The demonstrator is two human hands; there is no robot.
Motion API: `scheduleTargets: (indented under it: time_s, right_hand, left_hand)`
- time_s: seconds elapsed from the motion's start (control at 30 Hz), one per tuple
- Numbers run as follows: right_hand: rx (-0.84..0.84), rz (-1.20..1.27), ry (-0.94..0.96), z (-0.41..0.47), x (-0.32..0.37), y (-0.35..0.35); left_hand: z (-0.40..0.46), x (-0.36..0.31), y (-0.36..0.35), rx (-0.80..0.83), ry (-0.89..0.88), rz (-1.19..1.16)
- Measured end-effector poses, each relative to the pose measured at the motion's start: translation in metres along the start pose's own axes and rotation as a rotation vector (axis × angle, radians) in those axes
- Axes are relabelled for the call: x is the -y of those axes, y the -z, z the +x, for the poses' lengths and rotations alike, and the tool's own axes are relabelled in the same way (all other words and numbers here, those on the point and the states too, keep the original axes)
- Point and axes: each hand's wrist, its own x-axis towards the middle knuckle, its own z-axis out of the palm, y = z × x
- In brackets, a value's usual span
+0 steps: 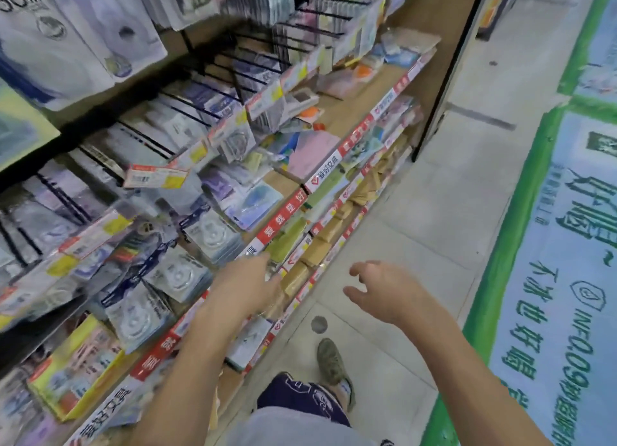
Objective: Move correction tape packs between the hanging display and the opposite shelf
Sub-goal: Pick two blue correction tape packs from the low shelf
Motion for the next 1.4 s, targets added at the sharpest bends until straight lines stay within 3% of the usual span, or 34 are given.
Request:
scheduleTargets:
  time_s: [0.37, 0.53, 0.73, 1.03, 1.2, 1.4]
  right_hand:
    - [0.149, 0.010, 0.171, 0.145, -0.011, 0.054]
    - [0.259, 0.097, 0.237, 0.214, -0.003, 0.075]
    - [0.400, -0.211, 0.532, 0.274, 0.029, 0.105]
    - [0.484, -0.436, 0.788, 0.359, 0.065, 0.127]
    - [0.446, -0.486, 0.883, 0.383, 0.087, 0.121]
    - [0.361, -0.488, 0.942, 0.413, 0.111, 0.084]
  left_hand:
    - [0.090, 0.007, 0.059, -0.138, 0.187, -0.198]
    - [0.100, 0.017, 0.061, -0.111, 0.323, -0.123]
    - [0.111, -0.010, 0.064, -0.034, 0.547, -0.196]
    - [0.132, -0.027, 0.087, -0.125, 0.870, -0.364]
    - [0.133, -0.048, 0.058, -0.036, 0.965, -0.451]
    - [0.145, -0.066, 0.032, -0.058, 1.004, -0.554]
